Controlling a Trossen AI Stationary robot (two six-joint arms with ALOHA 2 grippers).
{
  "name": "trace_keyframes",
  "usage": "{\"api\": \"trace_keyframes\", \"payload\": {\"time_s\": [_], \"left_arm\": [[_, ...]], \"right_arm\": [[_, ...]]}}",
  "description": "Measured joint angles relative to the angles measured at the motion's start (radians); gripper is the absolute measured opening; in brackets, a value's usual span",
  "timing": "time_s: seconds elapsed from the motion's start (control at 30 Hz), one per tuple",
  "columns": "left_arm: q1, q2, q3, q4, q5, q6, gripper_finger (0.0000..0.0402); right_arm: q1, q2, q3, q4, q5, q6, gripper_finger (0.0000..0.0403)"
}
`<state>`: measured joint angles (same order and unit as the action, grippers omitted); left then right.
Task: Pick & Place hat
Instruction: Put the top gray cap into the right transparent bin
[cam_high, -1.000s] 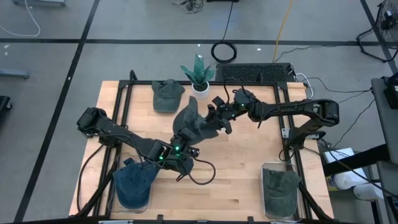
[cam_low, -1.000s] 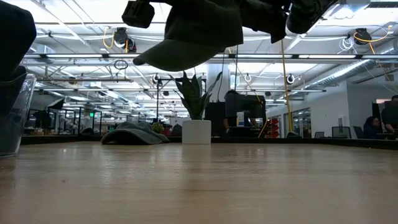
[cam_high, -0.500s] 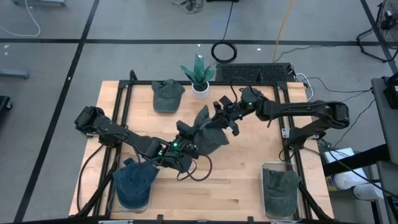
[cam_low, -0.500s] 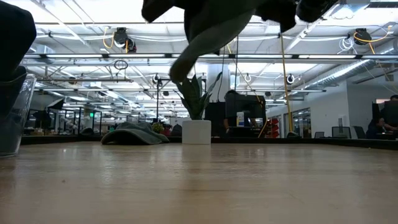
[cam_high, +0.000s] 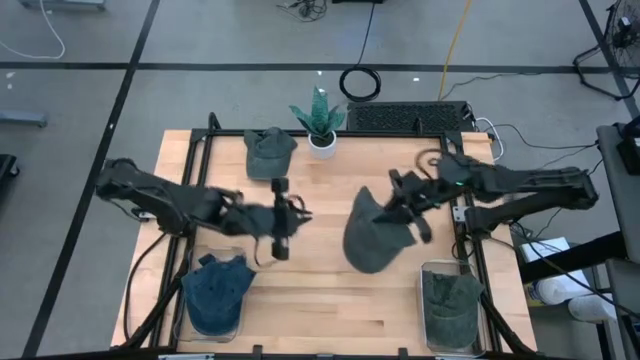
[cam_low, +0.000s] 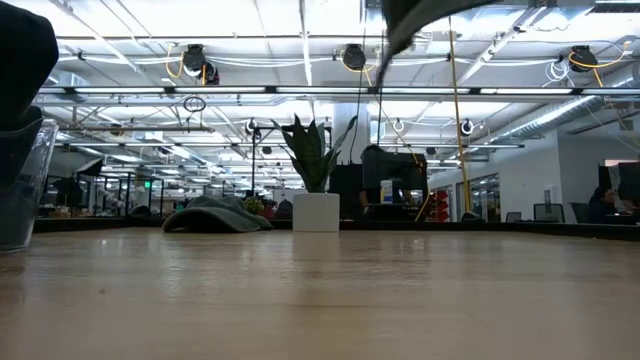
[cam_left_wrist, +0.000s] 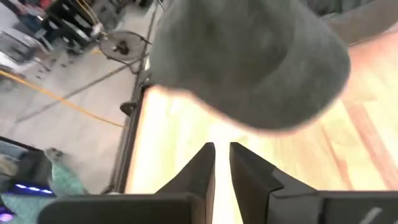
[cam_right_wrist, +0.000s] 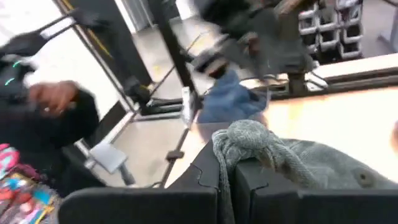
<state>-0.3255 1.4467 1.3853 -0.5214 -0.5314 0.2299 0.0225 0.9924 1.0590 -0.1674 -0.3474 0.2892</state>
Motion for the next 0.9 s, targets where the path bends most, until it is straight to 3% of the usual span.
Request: {"api": "trace_keyframes", "payload": {"time_s": [0.37,0.57,0.9], "left_arm": [[0.187,-0.274,-0.002,-0.041,0.224,-0.057,0.0062],[0.256,-0.364,-0.002,-0.040,0.215,-0.057,0.0062],[0.273,-0.386,-0.002,0.002,0.215,-0.056,0.0062]], "right_arm": [[0.456,-0.038,0.248,-0.539,0.143,-0.095,0.0000],[0.676,-0.041,0.274,-0.662,0.345,0.084,0.0000],[0.974,0.025,0.273,-0.772,0.598,0.412,0.0000]]}}
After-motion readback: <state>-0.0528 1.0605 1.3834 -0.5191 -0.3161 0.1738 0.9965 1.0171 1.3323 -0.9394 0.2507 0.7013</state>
